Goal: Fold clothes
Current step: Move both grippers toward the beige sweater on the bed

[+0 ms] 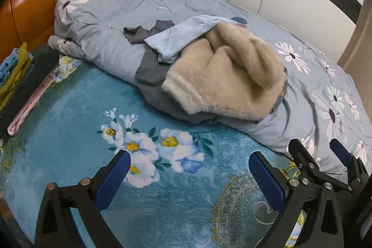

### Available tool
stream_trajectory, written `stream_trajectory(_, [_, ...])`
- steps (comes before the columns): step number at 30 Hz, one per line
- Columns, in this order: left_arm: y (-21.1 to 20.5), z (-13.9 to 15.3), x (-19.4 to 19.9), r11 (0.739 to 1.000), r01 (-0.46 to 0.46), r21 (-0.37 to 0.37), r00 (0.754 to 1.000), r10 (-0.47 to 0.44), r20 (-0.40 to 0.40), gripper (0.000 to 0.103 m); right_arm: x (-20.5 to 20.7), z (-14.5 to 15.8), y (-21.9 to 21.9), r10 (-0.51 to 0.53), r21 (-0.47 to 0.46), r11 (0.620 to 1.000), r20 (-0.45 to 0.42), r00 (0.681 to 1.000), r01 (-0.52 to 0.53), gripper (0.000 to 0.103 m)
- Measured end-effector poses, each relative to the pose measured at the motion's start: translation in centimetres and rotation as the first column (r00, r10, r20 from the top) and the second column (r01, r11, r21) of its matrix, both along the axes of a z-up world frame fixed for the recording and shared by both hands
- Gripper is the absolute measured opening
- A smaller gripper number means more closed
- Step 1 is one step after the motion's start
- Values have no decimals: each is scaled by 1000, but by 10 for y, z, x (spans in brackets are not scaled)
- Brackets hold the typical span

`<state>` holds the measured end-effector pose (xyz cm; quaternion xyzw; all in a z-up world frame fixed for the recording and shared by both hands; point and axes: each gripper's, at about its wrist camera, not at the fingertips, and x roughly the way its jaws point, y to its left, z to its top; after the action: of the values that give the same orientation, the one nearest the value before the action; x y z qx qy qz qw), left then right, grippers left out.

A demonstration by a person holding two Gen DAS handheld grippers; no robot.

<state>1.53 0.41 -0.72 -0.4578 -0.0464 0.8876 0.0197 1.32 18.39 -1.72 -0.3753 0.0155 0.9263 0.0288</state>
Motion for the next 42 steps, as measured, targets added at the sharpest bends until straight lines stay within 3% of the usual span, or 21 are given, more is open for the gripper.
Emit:
stream_trajectory(9, [-12, -1, 6, 1000, -21, -16, 1000, 21, 20, 103, -3, -3, -10, 19, -34, 999, 22, 1000, -18, 103])
stream_trajectory(27, [-16, -2, 3, 998, -57, 12, 998, 57, -1, 103, -10, -3, -12, 36, -14, 999, 25, 999, -36, 103])
stream_trajectory(42, [-17, -13, -8, 998, -56, 40, 998, 55, 29, 103, -19, -10, -12, 42, -2, 999, 43, 998, -42, 103])
